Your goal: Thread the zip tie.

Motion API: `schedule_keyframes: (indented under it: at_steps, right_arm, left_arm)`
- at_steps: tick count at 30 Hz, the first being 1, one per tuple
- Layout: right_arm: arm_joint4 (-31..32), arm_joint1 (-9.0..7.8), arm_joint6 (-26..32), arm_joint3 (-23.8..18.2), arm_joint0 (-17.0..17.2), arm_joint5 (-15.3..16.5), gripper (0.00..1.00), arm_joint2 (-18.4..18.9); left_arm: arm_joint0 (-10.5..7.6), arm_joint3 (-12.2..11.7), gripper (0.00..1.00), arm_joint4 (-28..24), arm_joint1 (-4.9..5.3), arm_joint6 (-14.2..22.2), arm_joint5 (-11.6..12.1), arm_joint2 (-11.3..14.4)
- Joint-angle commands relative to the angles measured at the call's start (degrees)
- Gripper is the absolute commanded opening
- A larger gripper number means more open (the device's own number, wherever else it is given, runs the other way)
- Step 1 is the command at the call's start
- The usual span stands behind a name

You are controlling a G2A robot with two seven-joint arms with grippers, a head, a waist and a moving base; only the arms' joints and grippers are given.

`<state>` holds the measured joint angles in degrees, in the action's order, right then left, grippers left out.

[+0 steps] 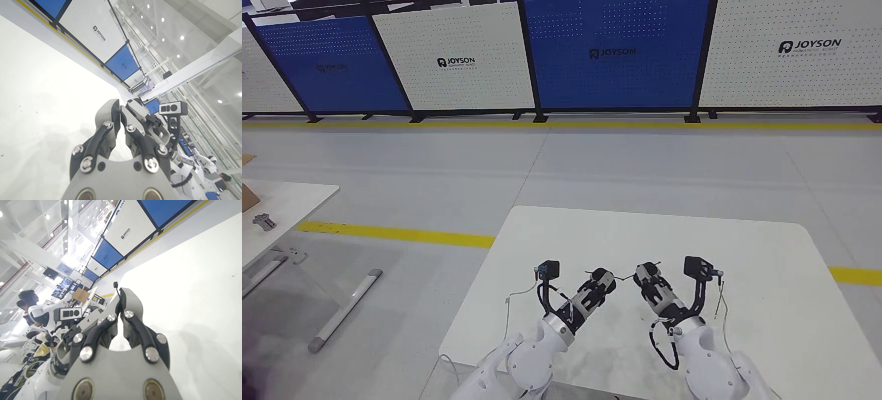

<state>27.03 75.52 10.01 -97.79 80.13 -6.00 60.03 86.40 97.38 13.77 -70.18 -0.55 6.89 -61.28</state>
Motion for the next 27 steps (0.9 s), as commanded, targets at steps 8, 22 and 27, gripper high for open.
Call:
schedule_keyframes:
  at_steps: [8, 22, 27]
  right_arm:
    - [0.3, -0.07, -0.1, -1.3, 1.2, 0.5, 0.0, 1.2]
    - [0.2, 0.27, 0.2, -0.4, 1.0, 0.5, 0.0, 1.0]
    - [0.1, 0.3, -0.3, -0.6, 1.4, 0.6, 0.0, 1.6]
  left_arm:
    - [0.0, 0.0, 0.0, 0.0, 0.0, 0.0, 0.0, 0.0]
    - [0.0, 0.0, 0.0, 0.0, 0.0, 0.0, 0.0, 0.0]
    - [0.0, 0.0, 0.0, 0.0, 0.0, 0.0, 0.0, 0.0]
